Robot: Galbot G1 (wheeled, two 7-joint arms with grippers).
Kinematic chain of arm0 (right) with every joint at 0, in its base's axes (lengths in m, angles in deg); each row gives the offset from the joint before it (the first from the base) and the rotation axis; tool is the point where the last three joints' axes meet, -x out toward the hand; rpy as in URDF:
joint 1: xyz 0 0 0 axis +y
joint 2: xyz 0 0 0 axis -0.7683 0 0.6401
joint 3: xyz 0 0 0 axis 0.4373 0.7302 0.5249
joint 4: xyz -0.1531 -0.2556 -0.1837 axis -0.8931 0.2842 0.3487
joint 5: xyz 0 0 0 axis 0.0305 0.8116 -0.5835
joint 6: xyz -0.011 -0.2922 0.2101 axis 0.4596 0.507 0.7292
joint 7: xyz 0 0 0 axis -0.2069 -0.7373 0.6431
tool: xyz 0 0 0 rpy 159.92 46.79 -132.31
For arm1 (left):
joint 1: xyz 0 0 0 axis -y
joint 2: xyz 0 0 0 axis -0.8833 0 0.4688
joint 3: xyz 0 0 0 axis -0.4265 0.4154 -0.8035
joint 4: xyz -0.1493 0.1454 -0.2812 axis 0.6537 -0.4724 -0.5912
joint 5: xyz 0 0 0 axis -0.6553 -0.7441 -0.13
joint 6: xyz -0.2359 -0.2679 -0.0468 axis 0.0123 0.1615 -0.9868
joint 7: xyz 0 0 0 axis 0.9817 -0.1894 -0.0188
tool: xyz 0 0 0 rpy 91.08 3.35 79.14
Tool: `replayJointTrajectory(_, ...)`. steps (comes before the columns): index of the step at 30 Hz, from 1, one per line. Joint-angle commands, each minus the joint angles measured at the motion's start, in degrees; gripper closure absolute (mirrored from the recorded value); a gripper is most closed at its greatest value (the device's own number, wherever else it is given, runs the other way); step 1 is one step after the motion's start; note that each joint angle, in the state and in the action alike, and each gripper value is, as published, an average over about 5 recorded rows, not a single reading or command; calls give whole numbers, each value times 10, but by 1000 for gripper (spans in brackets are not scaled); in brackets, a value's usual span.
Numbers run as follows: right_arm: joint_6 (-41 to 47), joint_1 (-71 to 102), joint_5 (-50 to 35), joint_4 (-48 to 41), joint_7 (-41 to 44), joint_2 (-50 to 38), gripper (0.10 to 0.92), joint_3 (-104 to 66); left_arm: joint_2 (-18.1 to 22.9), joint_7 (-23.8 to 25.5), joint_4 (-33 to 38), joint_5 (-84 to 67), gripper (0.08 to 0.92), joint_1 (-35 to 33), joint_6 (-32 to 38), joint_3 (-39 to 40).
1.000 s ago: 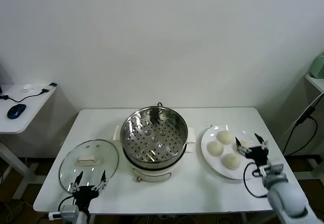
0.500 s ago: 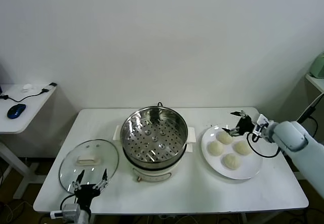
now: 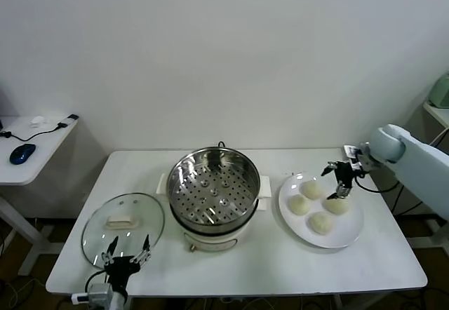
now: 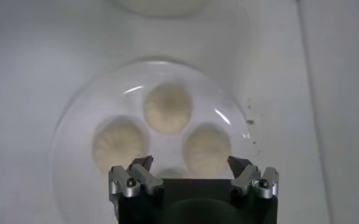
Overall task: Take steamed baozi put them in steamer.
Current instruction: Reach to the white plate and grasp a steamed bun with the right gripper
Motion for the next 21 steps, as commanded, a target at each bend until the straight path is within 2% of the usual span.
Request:
replayJointTrajectory(1,-27,-54,20,-158,38,105,203,76,-1,0,-4,0,177,-1,4,-1)
replayJointTrajectory(21,-53,34,115,-269,-11,202,203,-39,1,-2,-20,1,177,2,13,5)
